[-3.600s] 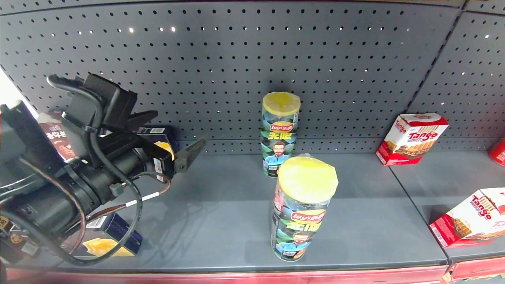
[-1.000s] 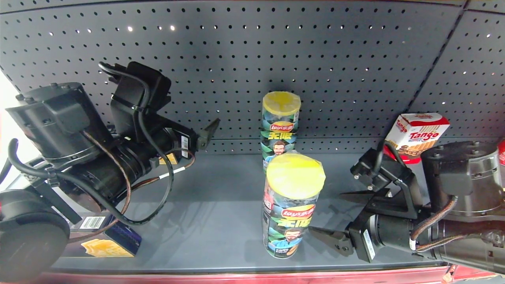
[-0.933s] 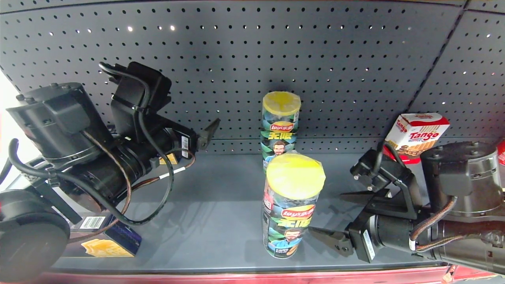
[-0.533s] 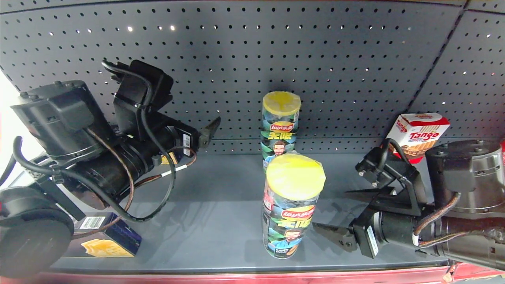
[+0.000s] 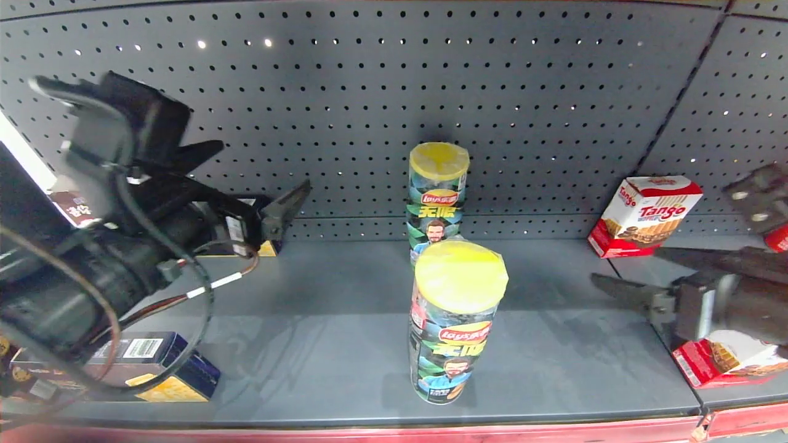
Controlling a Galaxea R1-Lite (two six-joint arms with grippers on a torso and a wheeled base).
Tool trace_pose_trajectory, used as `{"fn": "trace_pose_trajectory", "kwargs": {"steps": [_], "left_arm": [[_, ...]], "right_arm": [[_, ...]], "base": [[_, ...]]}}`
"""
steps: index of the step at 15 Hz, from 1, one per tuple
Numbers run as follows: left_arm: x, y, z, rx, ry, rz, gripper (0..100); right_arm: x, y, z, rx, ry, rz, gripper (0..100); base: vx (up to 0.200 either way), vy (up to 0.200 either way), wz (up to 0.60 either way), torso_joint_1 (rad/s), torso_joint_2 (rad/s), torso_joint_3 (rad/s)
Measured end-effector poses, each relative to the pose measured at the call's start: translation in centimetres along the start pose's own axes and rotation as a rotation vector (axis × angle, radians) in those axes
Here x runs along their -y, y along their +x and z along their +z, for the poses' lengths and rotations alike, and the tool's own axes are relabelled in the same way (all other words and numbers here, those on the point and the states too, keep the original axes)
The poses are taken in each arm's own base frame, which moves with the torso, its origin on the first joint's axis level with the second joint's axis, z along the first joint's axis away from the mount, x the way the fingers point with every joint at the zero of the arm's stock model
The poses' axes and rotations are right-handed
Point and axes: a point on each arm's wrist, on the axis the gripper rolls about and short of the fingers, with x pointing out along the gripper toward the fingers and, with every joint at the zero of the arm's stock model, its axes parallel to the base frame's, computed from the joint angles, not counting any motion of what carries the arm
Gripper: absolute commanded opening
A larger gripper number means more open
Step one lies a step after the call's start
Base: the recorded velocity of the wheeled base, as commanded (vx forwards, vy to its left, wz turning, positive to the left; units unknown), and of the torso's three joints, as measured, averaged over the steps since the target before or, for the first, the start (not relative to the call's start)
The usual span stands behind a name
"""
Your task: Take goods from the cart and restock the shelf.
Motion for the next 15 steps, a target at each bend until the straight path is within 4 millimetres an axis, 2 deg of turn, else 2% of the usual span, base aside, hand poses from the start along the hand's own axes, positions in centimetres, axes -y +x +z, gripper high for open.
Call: {"fn": "trace_pose_trajectory", "kwargs": {"steps": [1,3,5,7,9,11,13,15], "left_arm": [[-0.3,-2.2,1.0,0.020,0.005,-0.009,100],[-1.1,-6.6,2.5,0.037,0.022,-0.031,100],[-2.0,-11.2,2.8,0.022,0.036,-0.053,100],[-2.5,-15.0,1.9,-0.008,0.047,-0.069,100],[-2.9,-18.7,0.3,-0.016,0.051,-0.064,100],[-2.7,-22.3,-2.9,-0.035,0.055,-0.050,100],[-1.9,-24.7,-6.9,-0.077,0.057,-0.047,100],[-1.0,-26.2,-10.5,-0.132,0.053,-0.057,100]], "right_arm": [[1.2,-2.6,0.1,0.065,0.018,-0.069,100],[2.0,-7.9,-1.2,0.172,0.033,-0.172,100],[1.7,-12.2,-4.1,0.238,0.033,-0.235,100],[1.0,-14.7,-7.3,0.257,0.030,-0.270,100],[0.3,-16.4,-10.5,0.273,0.030,-0.279,100],[-0.1,-16.9,-13.3,0.296,0.032,-0.282,100],[-0.3,-16.5,-15.2,0.297,0.030,-0.283,100],[-0.3,-15.9,-16.8,0.284,0.031,-0.279,100]], "base": [[0.000,0.000,0.00,0.000,0.00,0.000],[0.000,0.000,0.00,0.000,0.00,0.000],[0.000,0.000,0.00,0.000,0.00,0.000],[0.000,0.000,0.00,0.000,0.00,0.000],[0.000,0.000,0.00,0.000,0.00,0.000],[0.000,0.000,0.00,0.000,0.00,0.000],[0.000,0.000,0.00,0.000,0.00,0.000],[0.000,0.000,0.00,0.000,0.00,0.000]]}}
